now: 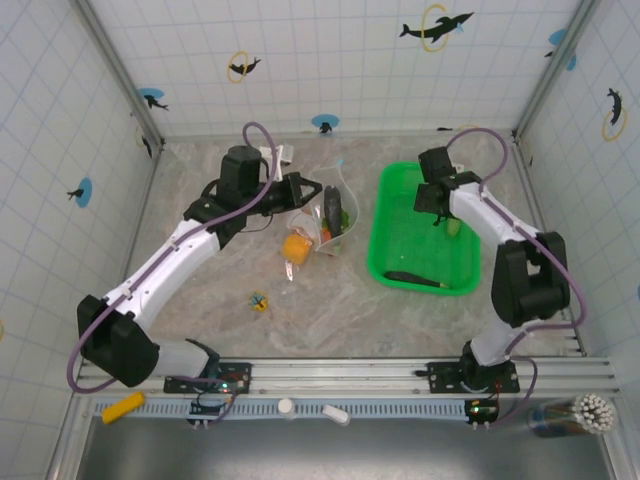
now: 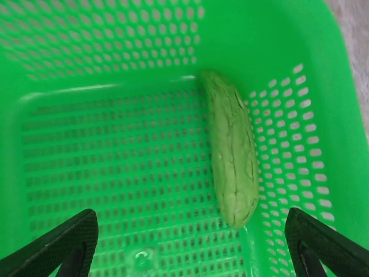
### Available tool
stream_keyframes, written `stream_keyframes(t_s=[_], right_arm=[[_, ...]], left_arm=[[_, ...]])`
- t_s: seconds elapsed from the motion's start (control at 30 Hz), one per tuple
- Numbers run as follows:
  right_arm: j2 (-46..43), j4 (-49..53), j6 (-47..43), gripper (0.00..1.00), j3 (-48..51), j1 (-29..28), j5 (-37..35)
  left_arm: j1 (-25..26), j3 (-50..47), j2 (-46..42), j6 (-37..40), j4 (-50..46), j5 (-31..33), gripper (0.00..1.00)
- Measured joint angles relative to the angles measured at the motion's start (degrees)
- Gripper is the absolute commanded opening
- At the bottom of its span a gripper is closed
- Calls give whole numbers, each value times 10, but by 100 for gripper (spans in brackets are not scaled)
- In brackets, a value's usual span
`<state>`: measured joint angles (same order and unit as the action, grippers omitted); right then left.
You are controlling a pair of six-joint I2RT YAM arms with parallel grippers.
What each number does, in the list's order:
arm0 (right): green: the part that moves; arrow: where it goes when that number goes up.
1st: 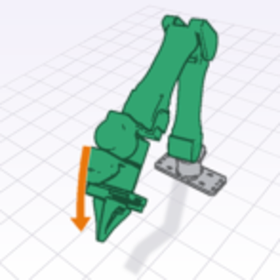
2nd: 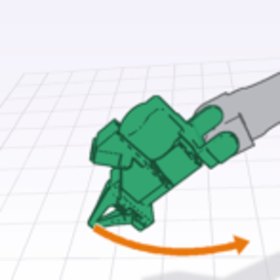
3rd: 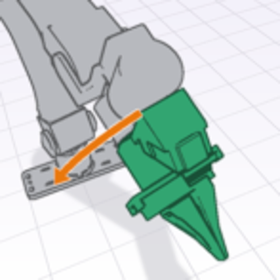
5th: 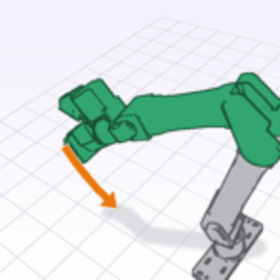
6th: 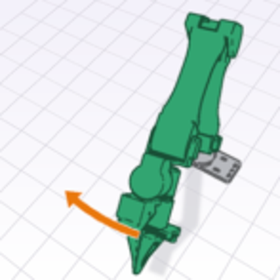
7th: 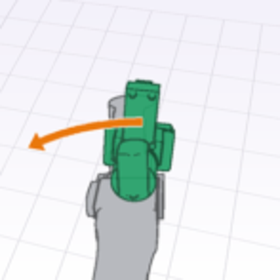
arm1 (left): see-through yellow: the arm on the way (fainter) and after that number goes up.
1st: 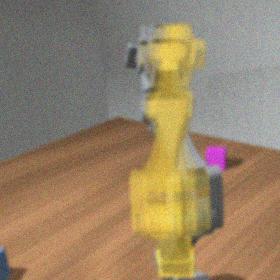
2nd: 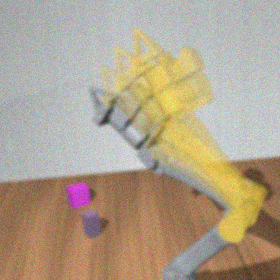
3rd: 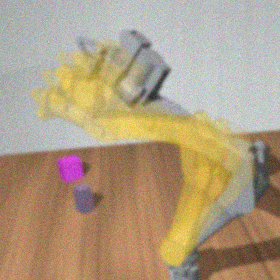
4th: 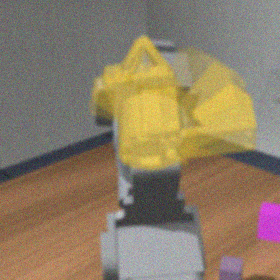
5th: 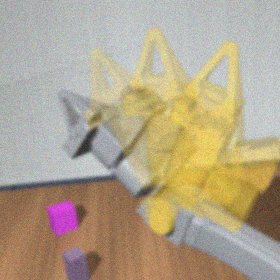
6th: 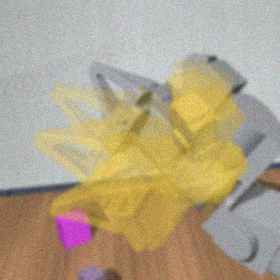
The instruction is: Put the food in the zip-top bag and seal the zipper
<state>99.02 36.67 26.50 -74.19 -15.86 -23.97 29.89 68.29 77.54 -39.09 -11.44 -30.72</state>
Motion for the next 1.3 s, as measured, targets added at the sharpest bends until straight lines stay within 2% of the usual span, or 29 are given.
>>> stream_keyframes(t_s=[0.4, 0.6, 0.67, 0.8, 0.9, 1.07, 1.17, 1.2, 1.3], right_arm=[[129, 19, 25, 87, -38, 25, -4], [157, 18, 24, 85, -50, 28, -8], [158, 16, 24, 82, -50, 29, -6], [156, -9, 23, 67, -45, 35, 13], [154, -29, 24, 64, -34, 44, 27], [154, -48, 30, 43, -29, 58, 47], [150, -58, 30, 40, -20, 59, 50], [146, -63, 31, 35, -15, 59, 50], [127, -64, 32, 33, 1, 59, 54]], left_arm=[[0, -22, 0, -15, 49, -43, 0], [0, -23, 0, -15, 56, -47, 0], [0, -23, 0, -15, 56, -47, 0], [0, -23, 0, -15, 56, -47, 0], [0, -23, 0, -17, 56, -47, 0], [0, -23, 0, -19, 58, -49, 0], [0, -23, 0, -21, 58, -49, 0], [0, -23, 0, -21, 58, -49, 0], [0, -23, 0, -21, 58, -49, 0]])
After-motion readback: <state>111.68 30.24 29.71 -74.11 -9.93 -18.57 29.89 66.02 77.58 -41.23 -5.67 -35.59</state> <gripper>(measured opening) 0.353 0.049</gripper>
